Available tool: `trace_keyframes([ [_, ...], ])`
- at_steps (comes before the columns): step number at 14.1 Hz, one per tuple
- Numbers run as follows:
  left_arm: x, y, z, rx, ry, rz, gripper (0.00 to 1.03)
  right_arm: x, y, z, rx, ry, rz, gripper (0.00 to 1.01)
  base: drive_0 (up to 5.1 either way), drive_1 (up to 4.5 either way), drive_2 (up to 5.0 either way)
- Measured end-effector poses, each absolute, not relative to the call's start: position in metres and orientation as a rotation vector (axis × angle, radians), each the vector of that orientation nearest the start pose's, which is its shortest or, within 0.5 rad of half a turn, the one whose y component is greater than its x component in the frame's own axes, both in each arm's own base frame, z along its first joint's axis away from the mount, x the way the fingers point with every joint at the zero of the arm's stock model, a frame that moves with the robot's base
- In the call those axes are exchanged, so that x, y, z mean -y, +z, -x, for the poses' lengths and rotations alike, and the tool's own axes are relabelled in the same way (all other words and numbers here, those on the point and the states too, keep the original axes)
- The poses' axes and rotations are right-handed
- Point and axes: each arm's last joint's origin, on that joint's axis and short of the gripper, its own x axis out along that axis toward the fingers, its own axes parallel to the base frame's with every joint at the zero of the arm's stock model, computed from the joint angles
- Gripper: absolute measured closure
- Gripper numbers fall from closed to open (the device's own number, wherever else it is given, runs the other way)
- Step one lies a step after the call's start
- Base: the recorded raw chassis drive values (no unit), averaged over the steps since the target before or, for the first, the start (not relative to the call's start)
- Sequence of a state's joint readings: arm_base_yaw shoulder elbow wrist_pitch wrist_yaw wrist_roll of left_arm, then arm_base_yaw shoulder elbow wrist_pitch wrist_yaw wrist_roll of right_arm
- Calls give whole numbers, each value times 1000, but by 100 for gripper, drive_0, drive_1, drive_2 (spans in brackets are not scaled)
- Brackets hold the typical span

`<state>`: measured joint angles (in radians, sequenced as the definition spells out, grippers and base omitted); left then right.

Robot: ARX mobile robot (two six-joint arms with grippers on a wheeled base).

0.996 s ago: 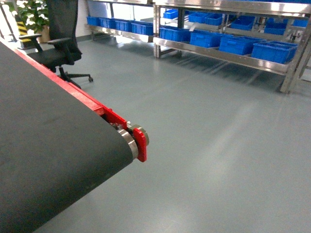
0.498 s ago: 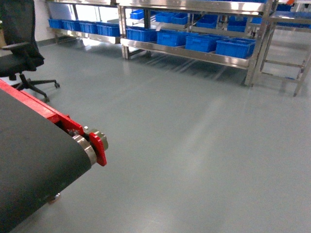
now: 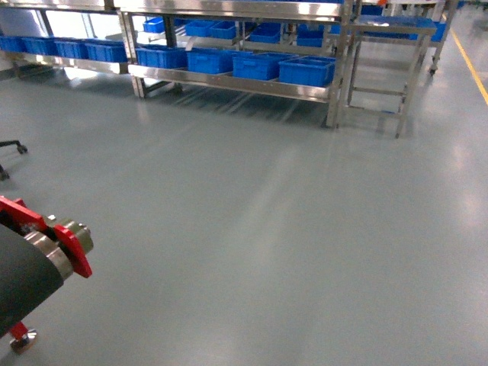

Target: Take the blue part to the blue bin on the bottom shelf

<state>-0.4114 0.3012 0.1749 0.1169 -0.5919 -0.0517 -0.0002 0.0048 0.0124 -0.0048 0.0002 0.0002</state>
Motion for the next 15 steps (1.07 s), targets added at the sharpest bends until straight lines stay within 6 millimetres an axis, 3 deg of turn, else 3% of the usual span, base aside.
trace_keyframes([
  [15, 29, 210, -108, -4, 181, 47, 59, 0, 167, -97, 3, 0, 0, 3, -155, -155, -155],
])
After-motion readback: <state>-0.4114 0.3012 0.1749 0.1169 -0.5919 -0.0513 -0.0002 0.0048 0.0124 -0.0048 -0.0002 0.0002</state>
